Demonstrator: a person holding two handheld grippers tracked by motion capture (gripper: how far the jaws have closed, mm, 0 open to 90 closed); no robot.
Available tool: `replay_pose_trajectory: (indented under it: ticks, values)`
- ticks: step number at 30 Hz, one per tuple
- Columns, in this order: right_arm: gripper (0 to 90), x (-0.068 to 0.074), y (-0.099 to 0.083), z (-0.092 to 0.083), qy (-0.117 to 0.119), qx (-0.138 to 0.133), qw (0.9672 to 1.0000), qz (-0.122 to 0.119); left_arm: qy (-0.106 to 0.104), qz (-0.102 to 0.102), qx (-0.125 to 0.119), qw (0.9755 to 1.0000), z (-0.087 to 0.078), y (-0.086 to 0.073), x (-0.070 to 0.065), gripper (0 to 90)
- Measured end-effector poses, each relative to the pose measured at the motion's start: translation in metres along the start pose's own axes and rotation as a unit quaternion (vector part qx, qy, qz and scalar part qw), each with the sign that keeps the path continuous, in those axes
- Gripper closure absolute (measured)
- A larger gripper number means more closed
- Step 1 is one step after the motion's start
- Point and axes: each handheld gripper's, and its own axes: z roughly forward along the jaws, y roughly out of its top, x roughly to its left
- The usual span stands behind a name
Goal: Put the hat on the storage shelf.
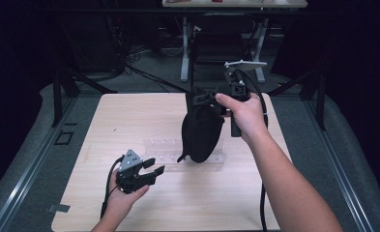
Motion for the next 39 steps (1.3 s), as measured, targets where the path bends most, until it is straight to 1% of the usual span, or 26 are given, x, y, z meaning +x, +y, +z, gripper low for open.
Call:
replay_pose_trajectory:
  ticks: [6,9,11,14,17,18,22,23,24,29,33,36,39]
  values:
    - [88.4,0.001,0.000,0.001,0.000,-0.001,1.0000,0.001,0.003,0.007,0.010,0.9999,0.006,0.007,-0.005,54.5]
    - [88.4,0.002,0.000,0.002,0.000,-0.001,1.0000,-0.001,-0.004,0.009,0.012,0.9999,0.009,0.012,-0.007,57.3]
    - [88.3,0.002,-0.001,0.002,-0.001,-0.001,1.0000,-0.002,-0.009,0.014,0.013,0.9998,0.011,0.016,-0.011,60.8]
    - [88.4,0.002,-0.001,0.002,0.000,-0.001,1.0000,-0.003,-0.010,0.024,0.018,0.9995,0.014,0.020,-0.016,61.5]
    - [88.3,0.002,-0.001,0.002,-0.001,-0.001,1.0000,-0.002,-0.009,0.028,0.020,0.9994,0.018,0.022,-0.020,61.4]
    - [88.3,0.002,-0.001,0.002,-0.001,-0.001,1.0000,-0.002,-0.008,0.033,0.022,0.9992,0.019,0.023,-0.020,61.3]
    - [88.3,0.003,-0.001,0.004,0.000,0.002,1.0000,-0.005,-0.009,0.035,0.024,0.9991,0.023,0.027,-0.024,61.4]
    - [88.3,0.003,-0.002,0.004,0.000,0.002,1.0000,-0.005,-0.010,0.034,0.025,0.9991,0.024,0.027,-0.026,61.9]
    - [88.3,0.003,-0.002,0.004,0.000,0.002,1.0000,-0.006,-0.012,0.038,0.027,0.9989,0.025,0.028,-0.026,62.5]
    - [88.3,0.002,-0.001,0.004,0.003,-0.003,1.0000,-0.004,-0.019,0.038,0.029,0.9987,0.024,0.028,-0.027,68.6]
    - [88.3,0.001,-0.001,0.004,0.005,-0.001,1.0000,-0.003,-0.024,0.047,0.029,0.9982,0.024,0.028,-0.030,68.3]
    - [88.3,0.002,-0.002,0.006,0.005,0.000,1.0000,-0.003,-0.022,0.053,0.030,0.9979,0.025,0.029,-0.032,68.2]
    - [88.3,0.003,-0.002,0.007,0.007,-0.001,1.0000,-0.002,-0.022,0.054,0.032,0.9978,0.028,0.030,-0.034,68.3]
